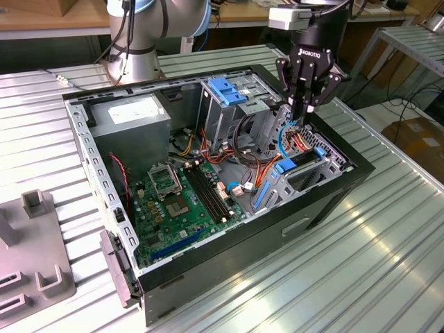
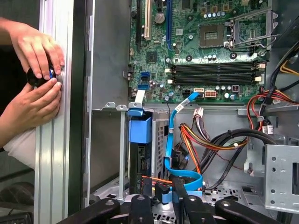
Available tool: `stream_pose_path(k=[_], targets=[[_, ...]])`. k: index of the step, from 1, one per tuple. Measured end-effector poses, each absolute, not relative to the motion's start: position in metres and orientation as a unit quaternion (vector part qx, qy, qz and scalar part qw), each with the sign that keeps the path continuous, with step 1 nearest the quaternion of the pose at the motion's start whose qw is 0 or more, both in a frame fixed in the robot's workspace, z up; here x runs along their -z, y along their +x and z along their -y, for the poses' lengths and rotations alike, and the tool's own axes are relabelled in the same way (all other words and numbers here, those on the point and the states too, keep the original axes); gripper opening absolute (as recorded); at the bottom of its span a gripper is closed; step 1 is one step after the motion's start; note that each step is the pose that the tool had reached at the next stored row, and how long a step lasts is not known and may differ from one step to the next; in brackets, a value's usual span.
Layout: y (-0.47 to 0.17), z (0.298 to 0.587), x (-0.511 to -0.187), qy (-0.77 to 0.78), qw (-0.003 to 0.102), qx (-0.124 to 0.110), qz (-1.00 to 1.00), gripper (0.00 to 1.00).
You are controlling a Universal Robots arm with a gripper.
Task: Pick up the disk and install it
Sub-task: 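Insert the second disk wire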
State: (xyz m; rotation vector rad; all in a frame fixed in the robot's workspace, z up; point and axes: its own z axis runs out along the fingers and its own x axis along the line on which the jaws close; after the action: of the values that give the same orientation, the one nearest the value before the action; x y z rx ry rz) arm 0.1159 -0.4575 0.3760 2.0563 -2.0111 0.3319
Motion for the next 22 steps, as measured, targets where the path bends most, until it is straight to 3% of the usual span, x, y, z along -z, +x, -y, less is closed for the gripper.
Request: stream_pose_path(k=[3, 6, 14, 17, 22], targets=[[0.1161, 0.4575, -0.3743, 0.705, 0.123, -0.114, 0.689, 0.29], [0.1162, 0.4575, -0.3718, 0.704, 0.126, -0.117, 0.689, 0.12], [0.1161, 0.4579, -0.3711, 0.704, 0.128, -0.119, 0.688, 0.10], [0.1161, 0.4579, -0.3701, 0.702, 0.137, -0.128, 0.687, 0.15], [0.1161, 0.4578, -0.3689, 0.700, 0.148, -0.139, 0.685, 0.15]])
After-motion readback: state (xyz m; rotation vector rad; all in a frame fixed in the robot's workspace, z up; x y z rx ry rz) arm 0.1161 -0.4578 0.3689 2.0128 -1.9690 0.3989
